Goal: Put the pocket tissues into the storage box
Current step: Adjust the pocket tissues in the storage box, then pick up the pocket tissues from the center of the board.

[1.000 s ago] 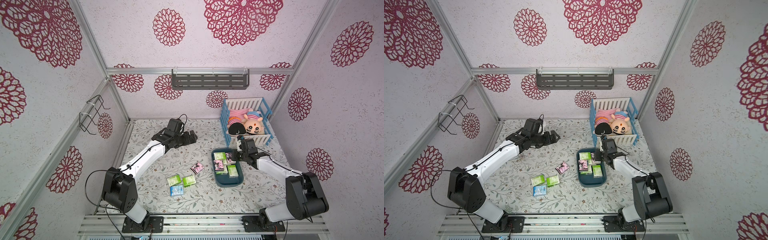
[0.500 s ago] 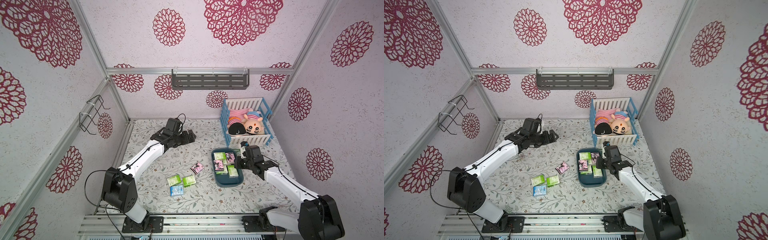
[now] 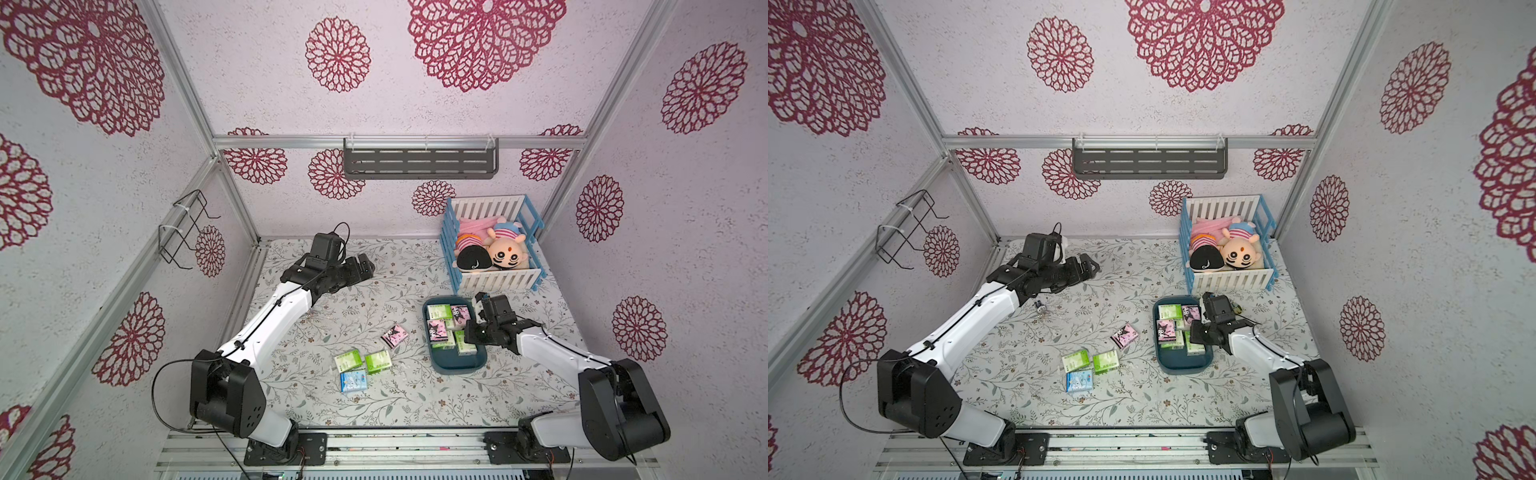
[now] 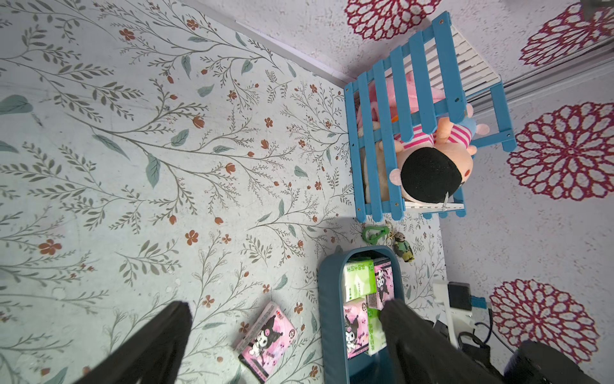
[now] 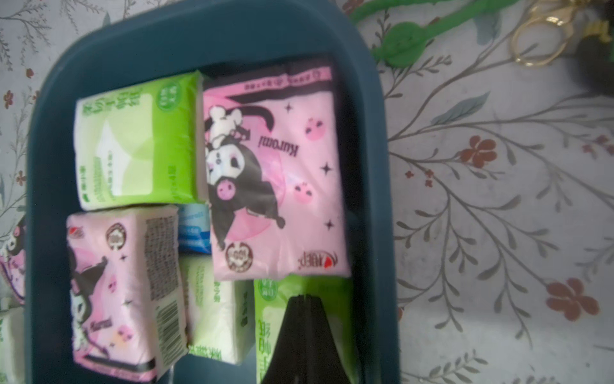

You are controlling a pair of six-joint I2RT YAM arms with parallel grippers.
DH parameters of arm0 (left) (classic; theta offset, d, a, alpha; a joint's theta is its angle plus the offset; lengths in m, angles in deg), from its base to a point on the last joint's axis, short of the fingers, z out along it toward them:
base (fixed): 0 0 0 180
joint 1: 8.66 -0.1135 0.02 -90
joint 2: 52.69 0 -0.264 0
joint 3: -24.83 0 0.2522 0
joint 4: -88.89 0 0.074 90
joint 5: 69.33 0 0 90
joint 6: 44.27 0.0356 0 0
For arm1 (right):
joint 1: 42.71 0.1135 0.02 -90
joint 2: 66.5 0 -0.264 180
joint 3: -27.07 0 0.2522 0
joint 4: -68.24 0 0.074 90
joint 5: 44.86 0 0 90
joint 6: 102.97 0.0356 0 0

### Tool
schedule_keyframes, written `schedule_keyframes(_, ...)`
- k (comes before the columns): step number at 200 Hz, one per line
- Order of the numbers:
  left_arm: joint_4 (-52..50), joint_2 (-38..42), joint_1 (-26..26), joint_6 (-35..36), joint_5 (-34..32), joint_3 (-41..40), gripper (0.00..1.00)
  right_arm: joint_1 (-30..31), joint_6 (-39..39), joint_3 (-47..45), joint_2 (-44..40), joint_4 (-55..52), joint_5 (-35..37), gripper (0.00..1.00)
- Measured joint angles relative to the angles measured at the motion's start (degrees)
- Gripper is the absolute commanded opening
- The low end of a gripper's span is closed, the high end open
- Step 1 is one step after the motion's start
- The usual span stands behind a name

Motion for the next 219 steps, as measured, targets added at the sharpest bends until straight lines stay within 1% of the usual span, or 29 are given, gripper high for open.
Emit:
schedule_keyframes(45, -0.76, 0.35, -0.17, 0.17, -0.2, -1.18, 0.97, 0.0, -0.09, 2.19, 0.9, 1.4, 0.26, 0.0)
schedule_keyframes(48, -0.85, 0.39, -0.24, 0.2, -0.2, -1.22, 0.97, 0.0, -0.09, 2.23, 0.9, 1.4, 0.28, 0.02)
schedule_keyframes(61, -0.83, 0.76, -0.42, 0.22, -0.26, -1.62, 0.97, 0.0, -0.13, 2.27, 0.79, 1.51, 0.28, 0.14)
schedule_keyframes(95, -0.98, 2.16, -1.11, 0.22, -0.39, -2.49, 0.97, 0.15, -0.79, 2.25, -0.85, 1.11, 0.07, 0.35)
schedule_keyframes(116, -0.92, 2.99, -2.23, 0.22, -0.39, -3.5, 0.97, 1.25, -0.63, 1.57, -4.04, 0.85, 0.26, 0.43)
schedule_keyframes(129, -1.01, 3.69, -3.76, 0.13, -0.35, -4.57, 0.97, 3.04, -0.39, 0.39, -7.76, 0.52, 0.59, 0.48)
schedule_keyframes(152, -1.84, 4.92, -7.34, -0.04, -0.33, -5.75, 0.97, 7.06, 0.59, -1.66, -14.78, 0.72, 1.73, 0.5)
schedule_keyframes(170, -3.06, 6.49, -9.66, -0.02, -0.72, -6.49, 0.97, 10.51, 1.14, -2.14, -17.66, 2.32, 2.27, 0.51)
schedule_keyframes(183, -3.58, 8.52, -11.43, -0.04, -0.94, -7.98, 0.97, 13.46, 1.66, -1.81, -17.18, 4.46, 2.64, 0.54)
schedule_keyframes(192, -3.76, 10.08, -12.7, -0.09, -1.11, -9.35, 0.97, 15.61, 2.16, -1.03, -15.34, 5.57, 2.78, 0.56)
schedule_keyframes(219, -4.2, 14.27, -16.41, -0.52, -1.33, -13.86, 0.97, 22.36, 3.13, 3.87, -5.09, 8.46, 2.95, 0.64)
